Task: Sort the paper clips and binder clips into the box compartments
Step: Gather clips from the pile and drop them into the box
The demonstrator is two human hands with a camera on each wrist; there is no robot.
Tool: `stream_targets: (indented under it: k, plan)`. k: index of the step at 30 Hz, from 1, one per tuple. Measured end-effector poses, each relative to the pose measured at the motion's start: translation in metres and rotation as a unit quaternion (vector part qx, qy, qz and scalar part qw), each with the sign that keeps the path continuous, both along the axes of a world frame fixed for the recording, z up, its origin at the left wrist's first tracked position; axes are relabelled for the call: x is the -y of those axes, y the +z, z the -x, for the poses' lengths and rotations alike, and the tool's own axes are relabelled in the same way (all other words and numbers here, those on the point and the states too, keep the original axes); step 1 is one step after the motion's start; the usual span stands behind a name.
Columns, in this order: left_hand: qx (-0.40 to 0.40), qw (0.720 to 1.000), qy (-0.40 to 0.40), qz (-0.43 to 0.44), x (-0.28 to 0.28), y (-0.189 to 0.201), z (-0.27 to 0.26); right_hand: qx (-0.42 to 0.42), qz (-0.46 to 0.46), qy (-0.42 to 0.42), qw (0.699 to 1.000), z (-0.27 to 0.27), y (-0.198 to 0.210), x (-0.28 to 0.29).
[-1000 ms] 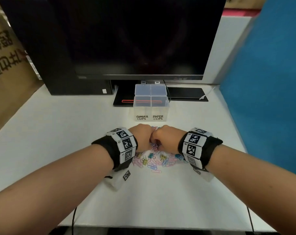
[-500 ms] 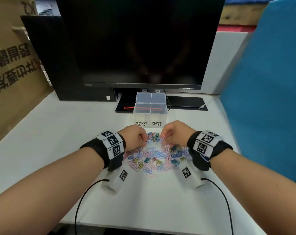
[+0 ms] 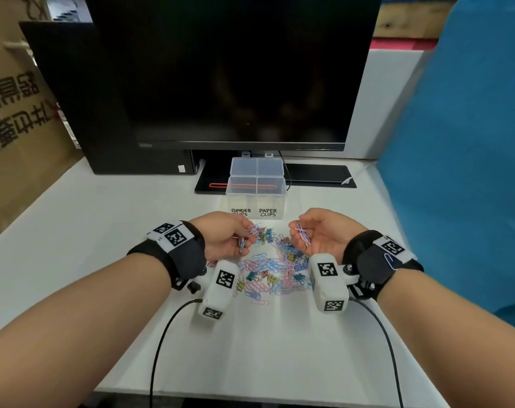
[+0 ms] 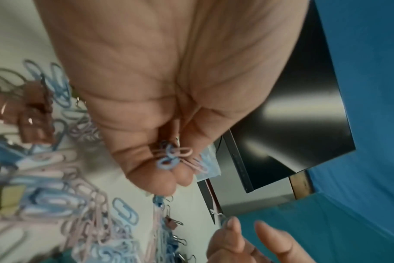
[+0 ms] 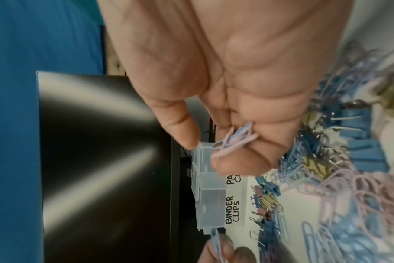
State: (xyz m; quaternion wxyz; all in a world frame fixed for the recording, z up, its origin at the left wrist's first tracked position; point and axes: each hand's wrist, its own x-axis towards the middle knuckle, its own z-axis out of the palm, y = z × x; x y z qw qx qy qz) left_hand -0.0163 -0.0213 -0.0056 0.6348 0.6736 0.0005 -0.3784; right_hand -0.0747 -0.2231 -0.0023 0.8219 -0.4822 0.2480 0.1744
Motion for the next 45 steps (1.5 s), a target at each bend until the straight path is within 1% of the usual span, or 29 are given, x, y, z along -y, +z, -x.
stream_targets:
  k: [2,4,5,6,7,8,9,10,11,12,13,14,15,17,18,21,23,26,29,32,34,35,36,37,39,40,42,43,45]
  plan:
    - [-0.033,0.999,-0.006,0.011,0.0,0.002,0.0,0.001,0.035,0.035,0.999,-0.001,0.003,-0.003]
    - [-0.052,0.998,-0.021,0.002,0.001,0.005,0.003,0.02,0.148,0.087,0.985,-0.003,0.003,-0.007]
    - [-0.051,0.998,-0.023,-0.012,0.001,0.005,0.003,0.034,0.229,0.125,0.965,-0.003,0.005,-0.01]
    - [-0.044,0.998,-0.025,-0.032,0.002,0.004,0.003,0.047,0.314,0.17,0.933,-0.003,0.008,-0.015]
    - [-0.025,0.997,-0.037,-0.063,0.003,0.002,0.002,0.062,0.4,0.216,0.889,-0.002,0.01,-0.019]
    - [0.009,0.992,-0.061,-0.107,0.004,0.001,0.0,0.079,0.487,0.256,0.831,-0.001,0.012,-0.023]
    - [0.063,0.979,-0.097,-0.165,0.005,0.001,0.0,0.101,0.565,0.289,0.766,-0.001,0.013,-0.026]
    - [0.131,0.954,-0.14,-0.231,0.005,0.002,0.0,0.124,0.627,0.318,0.7,0.0,0.015,-0.028]
    - [0.201,0.918,-0.183,-0.289,0.005,0.003,0.002,0.139,0.669,0.342,0.645,0.001,0.015,-0.031]
    - [0.259,0.879,-0.22,-0.335,0.004,0.004,0.004,0.144,0.695,0.364,0.603,0.003,0.016,-0.034]
    - [0.305,0.842,-0.249,-0.369,0.004,0.005,0.007,0.142,0.713,0.383,0.57,0.004,0.016,-0.035]
    - [0.341,0.809,-0.27,-0.395,0.003,0.006,0.009,0.141,0.726,0.398,0.543,0.006,0.017,-0.036]
    - [0.366,0.783,-0.284,-0.414,0.002,0.006,0.009,0.144,0.734,0.409,0.523,0.008,0.018,-0.036]
    - [0.392,0.757,-0.304,-0.426,0.002,0.005,0.009,0.165,0.738,0.423,0.499,0.009,0.018,-0.031]
    - [0.403,0.748,-0.312,-0.426,0.002,0.004,0.008,0.176,0.734,0.434,0.492,0.011,0.017,-0.028]
    - [0.436,0.721,-0.327,-0.427,0.005,0.0,0.007,0.167,0.717,0.467,0.49,0.011,0.01,-0.024]
    - [0.437,0.718,-0.328,-0.431,0.01,-0.004,0.009,0.164,0.719,0.477,0.479,0.009,0.004,-0.025]
    - [0.425,0.71,-0.34,-0.448,0.02,-0.007,0.009,0.17,0.729,0.467,0.47,0.004,0.0,-0.03]
    - [0.41,0.709,-0.351,-0.454,0.03,-0.011,0.008,0.173,0.741,0.462,0.455,-0.001,-0.003,-0.036]
    - [0.412,0.696,-0.363,-0.463,0.034,-0.01,0.009,0.176,0.751,0.46,0.44,-0.005,-0.006,-0.04]
    - [0.411,0.691,-0.371,-0.464,0.033,-0.007,0.011,0.178,0.747,0.456,0.45,-0.006,-0.006,-0.04]
    - [0.409,0.694,-0.372,-0.461,0.031,-0.005,0.011,0.18,0.741,0.451,0.463,-0.006,-0.005,-0.038]
    - [0.404,0.705,-0.369,-0.451,0.028,-0.003,0.01,0.181,0.733,0.446,0.481,-0.006,-0.004,-0.036]
    - [0.396,0.722,-0.361,-0.438,0.024,-0.001,0.008,0.181,0.724,0.441,0.499,-0.006,-0.002,-0.034]
    - [0.359,0.772,-0.339,-0.4,0.015,0.0,0.003,0.173,0.708,0.428,0.535,-0.007,0.002,-0.028]
    - [0.327,0.807,-0.32,-0.373,0.011,0.0,0.0,0.168,0.701,0.422,0.55,-0.007,0.004,-0.025]
    - [0.248,0.877,-0.268,-0.313,0.004,-0.001,-0.004,0.155,0.691,0.419,0.568,-0.007,0.005,-0.019]
    - [0.217,0.9,-0.244,-0.289,0.0,-0.001,-0.005,0.148,0.686,0.421,0.575,-0.007,0.006,-0.017]
    - [0.176,0.929,-0.215,-0.245,-0.004,-0.002,-0.004,0.137,0.676,0.425,0.587,-0.005,0.007,-0.014]
